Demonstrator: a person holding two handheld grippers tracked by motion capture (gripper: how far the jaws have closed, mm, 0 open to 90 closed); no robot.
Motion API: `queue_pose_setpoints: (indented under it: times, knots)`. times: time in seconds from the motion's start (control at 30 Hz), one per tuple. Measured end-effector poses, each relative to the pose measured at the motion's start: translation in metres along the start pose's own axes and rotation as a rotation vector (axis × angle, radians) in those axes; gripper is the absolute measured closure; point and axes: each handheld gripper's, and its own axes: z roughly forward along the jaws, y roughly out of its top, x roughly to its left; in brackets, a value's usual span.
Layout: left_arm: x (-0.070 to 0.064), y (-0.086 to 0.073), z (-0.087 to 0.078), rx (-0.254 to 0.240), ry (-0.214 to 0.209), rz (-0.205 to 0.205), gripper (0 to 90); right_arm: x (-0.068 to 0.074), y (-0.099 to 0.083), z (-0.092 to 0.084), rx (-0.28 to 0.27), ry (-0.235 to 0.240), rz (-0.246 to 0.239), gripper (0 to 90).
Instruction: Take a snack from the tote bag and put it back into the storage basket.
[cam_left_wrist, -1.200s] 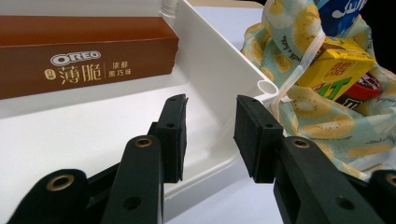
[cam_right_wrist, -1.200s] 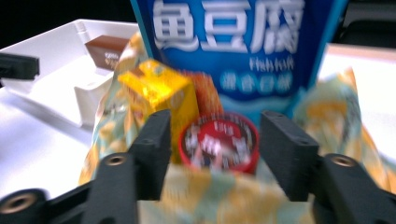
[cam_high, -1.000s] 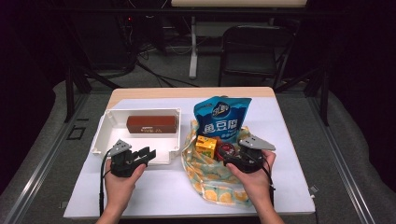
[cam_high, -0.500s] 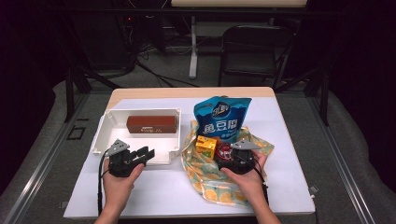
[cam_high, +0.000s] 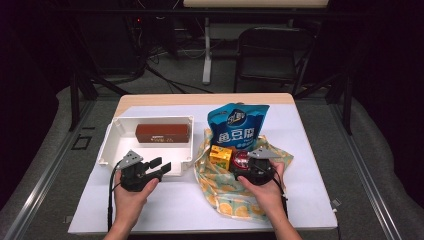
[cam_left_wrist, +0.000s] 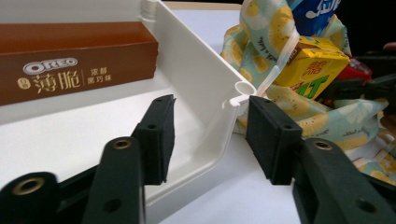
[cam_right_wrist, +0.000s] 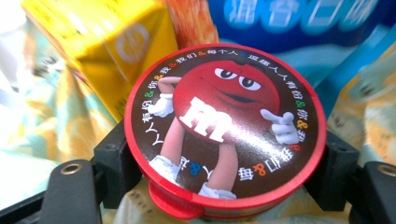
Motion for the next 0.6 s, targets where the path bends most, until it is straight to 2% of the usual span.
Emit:
queue_pose_setpoints:
  times: [0.2,0.27,0.43,0.6]
  knots:
    - [-0.010,0.002,0.003,-0.005,-0.048,0.037,38.0,-0.002,0.012,-0.018,-0.047,0.009,-0.008,25.1]
    - [-0.014,0.003,0.005,-0.012,-0.068,0.054,35.2,-0.003,0.016,-0.024,-0.071,0.015,0.004,25.1]
    - [-0.027,0.005,0.011,-0.014,-0.110,0.094,31.4,-0.003,0.026,-0.038,-0.103,0.021,0.006,25.1]
    - [-0.040,0.005,0.020,-0.023,-0.134,0.123,27.9,0.001,0.034,-0.048,-0.107,0.021,-0.005,25.2]
